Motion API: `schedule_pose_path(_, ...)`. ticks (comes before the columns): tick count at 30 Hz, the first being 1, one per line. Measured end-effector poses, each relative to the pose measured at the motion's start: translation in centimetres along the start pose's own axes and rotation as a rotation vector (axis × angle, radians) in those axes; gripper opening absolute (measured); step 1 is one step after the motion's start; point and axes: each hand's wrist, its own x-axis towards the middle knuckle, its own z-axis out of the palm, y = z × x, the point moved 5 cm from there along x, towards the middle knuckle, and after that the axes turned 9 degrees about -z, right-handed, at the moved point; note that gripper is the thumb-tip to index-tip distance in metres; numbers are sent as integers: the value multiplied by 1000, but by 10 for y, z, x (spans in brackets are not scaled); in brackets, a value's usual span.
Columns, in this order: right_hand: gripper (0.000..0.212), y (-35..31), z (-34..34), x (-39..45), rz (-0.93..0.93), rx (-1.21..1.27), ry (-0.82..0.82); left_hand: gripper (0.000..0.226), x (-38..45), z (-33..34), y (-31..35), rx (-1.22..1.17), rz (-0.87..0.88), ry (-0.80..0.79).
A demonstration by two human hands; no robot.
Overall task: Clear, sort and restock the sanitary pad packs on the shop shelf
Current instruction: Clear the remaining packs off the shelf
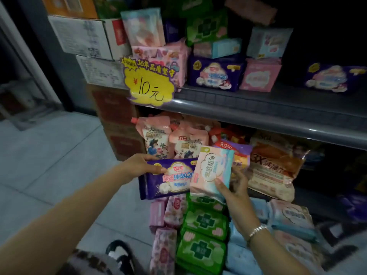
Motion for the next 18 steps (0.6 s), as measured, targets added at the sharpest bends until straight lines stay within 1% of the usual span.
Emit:
schedule_pose_path(3, 58, 32, 27, 6, 54, 5, 29, 76, 25, -23, -22, -45, -39, -23)
schedule_pose_path(5, 56, 53, 42, 12, 88, -1, 45, 89, 45, -35, -42, -90, -73, -30)
schedule_pose_path(6, 57, 63, 47, 15, 107, -7, 55, 87, 56, -39, -52, -101, -97, -35)
schedule_pose_path(9, 61, 92, 60, 22, 162, -13, 69, 72, 83, -47, -78, -143, -141, -33)
schedule_pose_path(11, 61, 108, 69, 26, 205, -15, 66, 71, 100, -54, -94, -182, -162, -13)
schedule_pose_path(15, 58, 134, 93, 35, 261, 23, 28, 57, 131, -83, -126, -275, -221, 42)
schedule_pose_path(18, 54, 153, 116, 41, 290, 12, 9, 57, 149, -106, -147, -269, -235, 94)
